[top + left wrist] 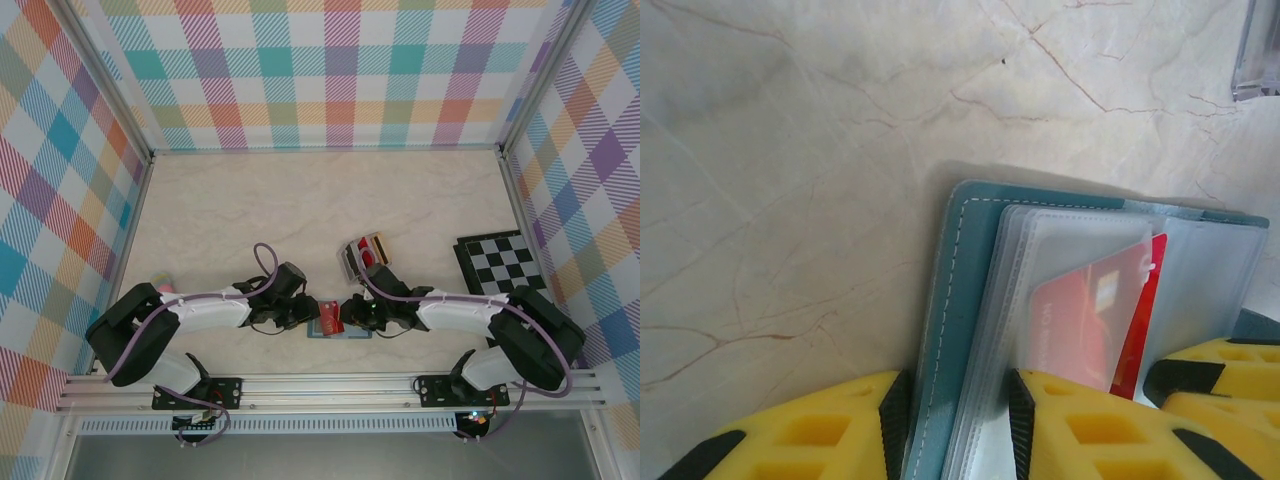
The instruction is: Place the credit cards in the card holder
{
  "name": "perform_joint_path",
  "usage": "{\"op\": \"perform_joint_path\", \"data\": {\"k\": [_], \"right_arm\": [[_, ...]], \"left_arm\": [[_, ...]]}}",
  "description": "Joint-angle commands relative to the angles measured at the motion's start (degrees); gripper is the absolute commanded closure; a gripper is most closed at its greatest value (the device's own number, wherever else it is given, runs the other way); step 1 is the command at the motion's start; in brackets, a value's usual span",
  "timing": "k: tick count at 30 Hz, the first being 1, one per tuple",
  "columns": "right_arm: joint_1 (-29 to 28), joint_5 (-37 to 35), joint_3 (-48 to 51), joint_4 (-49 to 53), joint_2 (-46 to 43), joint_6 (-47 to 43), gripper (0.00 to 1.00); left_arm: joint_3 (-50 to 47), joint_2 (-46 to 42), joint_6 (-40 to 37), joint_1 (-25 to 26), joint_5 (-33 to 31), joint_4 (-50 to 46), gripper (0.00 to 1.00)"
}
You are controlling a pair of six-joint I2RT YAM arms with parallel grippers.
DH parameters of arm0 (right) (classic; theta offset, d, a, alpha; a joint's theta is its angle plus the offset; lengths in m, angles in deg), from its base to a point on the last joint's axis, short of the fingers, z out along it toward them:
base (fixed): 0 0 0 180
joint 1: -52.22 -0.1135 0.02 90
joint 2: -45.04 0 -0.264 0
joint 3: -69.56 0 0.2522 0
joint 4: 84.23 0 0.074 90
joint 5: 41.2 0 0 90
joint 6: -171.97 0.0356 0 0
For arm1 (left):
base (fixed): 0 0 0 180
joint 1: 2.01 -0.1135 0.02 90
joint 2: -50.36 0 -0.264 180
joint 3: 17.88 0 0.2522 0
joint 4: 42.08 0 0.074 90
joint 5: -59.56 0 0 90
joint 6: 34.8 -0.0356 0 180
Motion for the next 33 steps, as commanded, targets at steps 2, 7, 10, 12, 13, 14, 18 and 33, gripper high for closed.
{"op": "perform_joint_path", "data": {"k": [2, 7, 10, 12, 13, 14, 18, 33], "right_arm": [[0.3, 5.0, -2.4, -0.2, 3.9, -3.9, 0.72], [0.3, 6.7, -3.2, -1.9, 6.3, -4.4, 0.76], [0.3, 6.4, -3.1, -1.6, 5.5, -4.6, 0.79], [0.5, 5.0, -3.2, 0.5, 4.4, -5.0, 0.79], [0.6, 4.3, -3.0, 1.2, 3.8, -4.9, 0.80], [0.9, 3.9, -2.5, 1.3, 3.0, -4.7, 0.82], [1.5, 1.8, -0.3, 0.4, 0.2, -2.2, 0.90], [1.6, -4.5, 6.4, -8.5, -2.7, 9.1, 0.96]], "left_arm": [[-1.6, 2.2, 0.5, 0.9, 0.6, 1.4, 0.66], [-1.8, 2.0, 0.6, 0.9, 0.7, 1.6, 0.67], [-2.1, 1.5, 0.7, 0.9, 0.5, 1.3, 0.67], [-2.1, 1.3, 0.5, 0.9, 0.2, 1.0, 0.67], [-2.1, 1.3, 0.5, 0.9, 0.2, 0.8, 0.67], [-2.1, 1.3, 0.4, 0.9, 0.2, 0.8, 0.67], [-2.4, 1.3, 0.7, 0.9, 0.4, 1.2, 0.67], [-3.8, 2.4, 3.7, 1.4, 1.6, 6.3, 0.67]]}}
